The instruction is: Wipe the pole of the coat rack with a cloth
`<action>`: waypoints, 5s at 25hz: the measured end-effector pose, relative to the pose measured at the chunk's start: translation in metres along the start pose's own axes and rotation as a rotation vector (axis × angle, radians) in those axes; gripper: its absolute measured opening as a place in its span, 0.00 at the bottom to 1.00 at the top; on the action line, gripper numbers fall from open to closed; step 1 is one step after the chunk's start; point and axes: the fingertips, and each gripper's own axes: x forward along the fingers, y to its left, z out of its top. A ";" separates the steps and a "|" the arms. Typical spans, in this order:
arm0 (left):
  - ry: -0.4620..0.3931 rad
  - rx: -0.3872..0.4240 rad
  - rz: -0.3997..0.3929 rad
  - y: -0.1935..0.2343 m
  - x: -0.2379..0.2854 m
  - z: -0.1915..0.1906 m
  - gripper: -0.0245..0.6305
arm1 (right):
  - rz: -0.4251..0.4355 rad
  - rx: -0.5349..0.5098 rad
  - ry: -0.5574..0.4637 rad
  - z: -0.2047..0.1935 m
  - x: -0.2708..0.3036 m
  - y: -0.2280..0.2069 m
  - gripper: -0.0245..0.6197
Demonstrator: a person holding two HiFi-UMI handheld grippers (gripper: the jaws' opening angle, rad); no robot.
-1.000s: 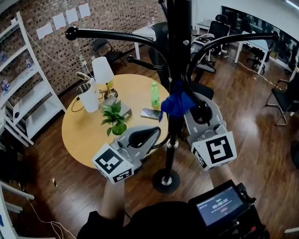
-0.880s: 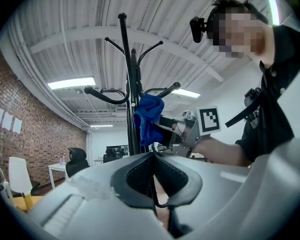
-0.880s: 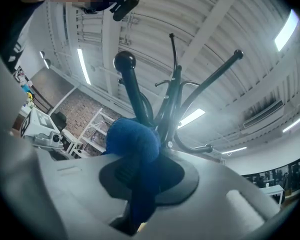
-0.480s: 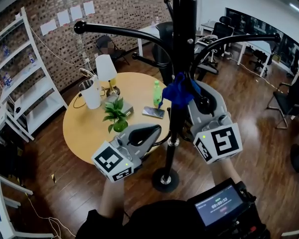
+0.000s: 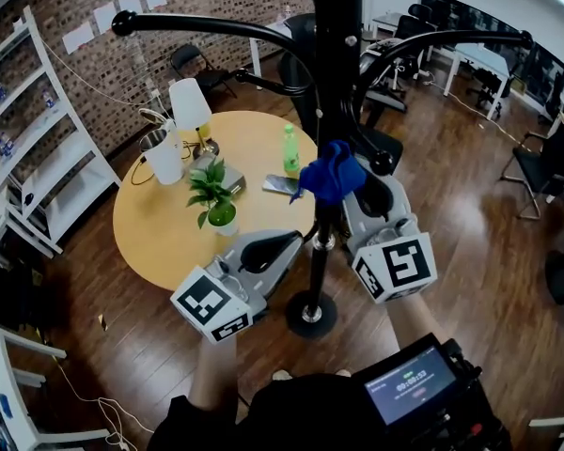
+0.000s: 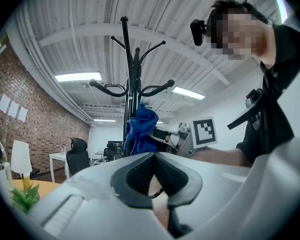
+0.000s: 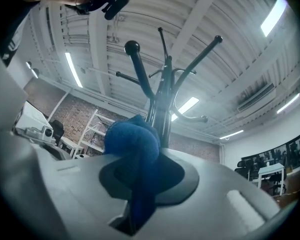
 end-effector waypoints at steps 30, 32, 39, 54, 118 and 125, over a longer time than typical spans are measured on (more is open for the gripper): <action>0.041 -0.037 0.020 -0.002 -0.015 -0.016 0.04 | 0.061 -0.002 0.674 -0.245 -0.078 0.052 0.12; 0.038 -0.027 0.014 -0.002 -0.012 -0.013 0.04 | 0.053 -0.009 0.602 -0.222 -0.071 0.052 0.12; 0.018 0.020 -0.012 0.004 0.005 0.003 0.04 | 0.025 -0.011 0.316 -0.108 -0.032 0.028 0.12; -0.038 0.091 -0.035 0.008 0.013 0.031 0.04 | 0.008 -0.076 -0.074 0.068 0.022 -0.007 0.12; -0.004 -0.002 -0.020 0.022 -0.011 -0.001 0.04 | -0.032 -0.020 0.069 0.003 0.003 0.004 0.12; -0.035 0.037 -0.038 0.025 -0.008 0.017 0.04 | -0.051 -0.067 -0.032 0.056 0.019 -0.009 0.12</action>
